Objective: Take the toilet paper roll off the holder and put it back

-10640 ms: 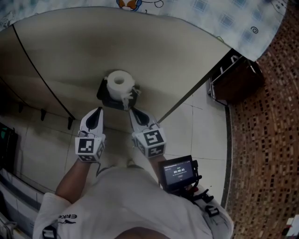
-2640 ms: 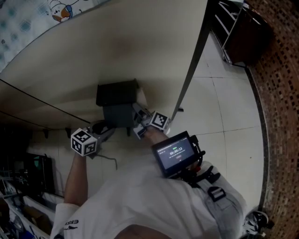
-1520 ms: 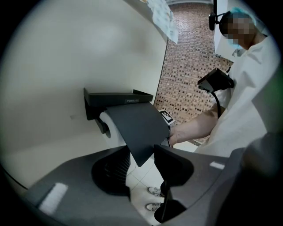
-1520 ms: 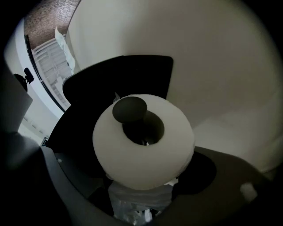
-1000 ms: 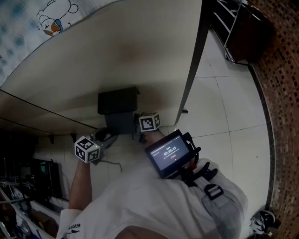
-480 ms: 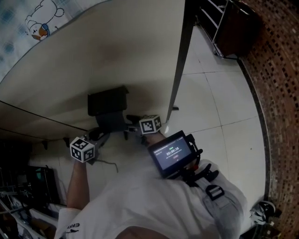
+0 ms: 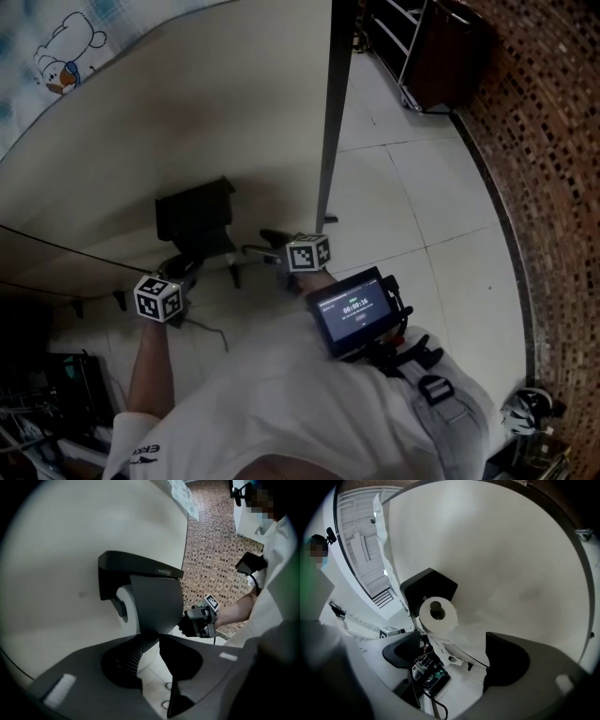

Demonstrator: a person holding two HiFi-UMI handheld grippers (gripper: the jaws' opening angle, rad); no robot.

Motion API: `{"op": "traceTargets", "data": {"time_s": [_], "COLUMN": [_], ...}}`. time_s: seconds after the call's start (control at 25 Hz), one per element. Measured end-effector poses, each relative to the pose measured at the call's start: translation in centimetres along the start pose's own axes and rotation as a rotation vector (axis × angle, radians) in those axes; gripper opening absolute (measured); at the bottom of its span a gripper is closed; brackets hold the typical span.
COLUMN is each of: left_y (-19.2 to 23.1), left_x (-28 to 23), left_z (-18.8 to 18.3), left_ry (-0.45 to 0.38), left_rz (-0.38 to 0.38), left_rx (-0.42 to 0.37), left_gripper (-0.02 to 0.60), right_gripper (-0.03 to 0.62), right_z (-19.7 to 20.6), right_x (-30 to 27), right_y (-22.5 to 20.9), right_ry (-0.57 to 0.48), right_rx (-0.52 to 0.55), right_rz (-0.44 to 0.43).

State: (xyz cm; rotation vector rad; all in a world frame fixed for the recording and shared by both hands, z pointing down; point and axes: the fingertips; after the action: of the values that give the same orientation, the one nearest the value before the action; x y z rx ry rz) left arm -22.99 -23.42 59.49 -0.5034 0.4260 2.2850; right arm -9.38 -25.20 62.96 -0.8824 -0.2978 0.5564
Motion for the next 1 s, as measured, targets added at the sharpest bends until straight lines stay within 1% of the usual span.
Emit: {"op": "traceTargets", "data": {"time_s": [0.24, 0.44, 0.6, 0.92, 1.0], "left_y": [2.2, 3.5, 3.7, 3.3, 3.4], "left_x": [-1.0, -1.7, -2.0, -1.9, -1.7], "left_z": [0.0, -0.1, 0.0, 0.2, 0.6], "left_ry": [-0.012, -0.026, -0.030, -0.032, -0.034], "left_rz": [-0.045, -0.091, -0.116, -0.138, -0.148], "left_rx": [-0.003, 0.002, -0.007, -0.049, -0.044], "left_gripper": [0.117, 0.120, 0.121, 0.123, 0.145], "right_gripper": [0.430, 0.420, 0.408, 0.400, 0.392], "right_z": [-1.2, -2.4, -3.1, -3.7, -3.8], "right_x": [0.2, -0.2, -0.3, -0.7, -0.7], "right_y": [0.2, 1.7, 2.4, 3.6, 3.9], "right_ry": [-0.025, -0.058, -0.083, -0.092, -0.101], "right_rx": [0.030, 0.037, 0.047, 0.059, 0.070], "right_rz": [0.013, -0.023, -0.042, -0.067, -0.067]}}
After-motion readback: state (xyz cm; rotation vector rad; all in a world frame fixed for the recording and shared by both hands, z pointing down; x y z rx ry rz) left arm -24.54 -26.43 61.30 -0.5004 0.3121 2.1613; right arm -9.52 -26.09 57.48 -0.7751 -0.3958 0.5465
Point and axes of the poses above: the fingertips, and each gripper's own axes: x backward along the fingers, y to its left, z out of its underside, and after that the axes turned 7 degrees about -y, right-handed
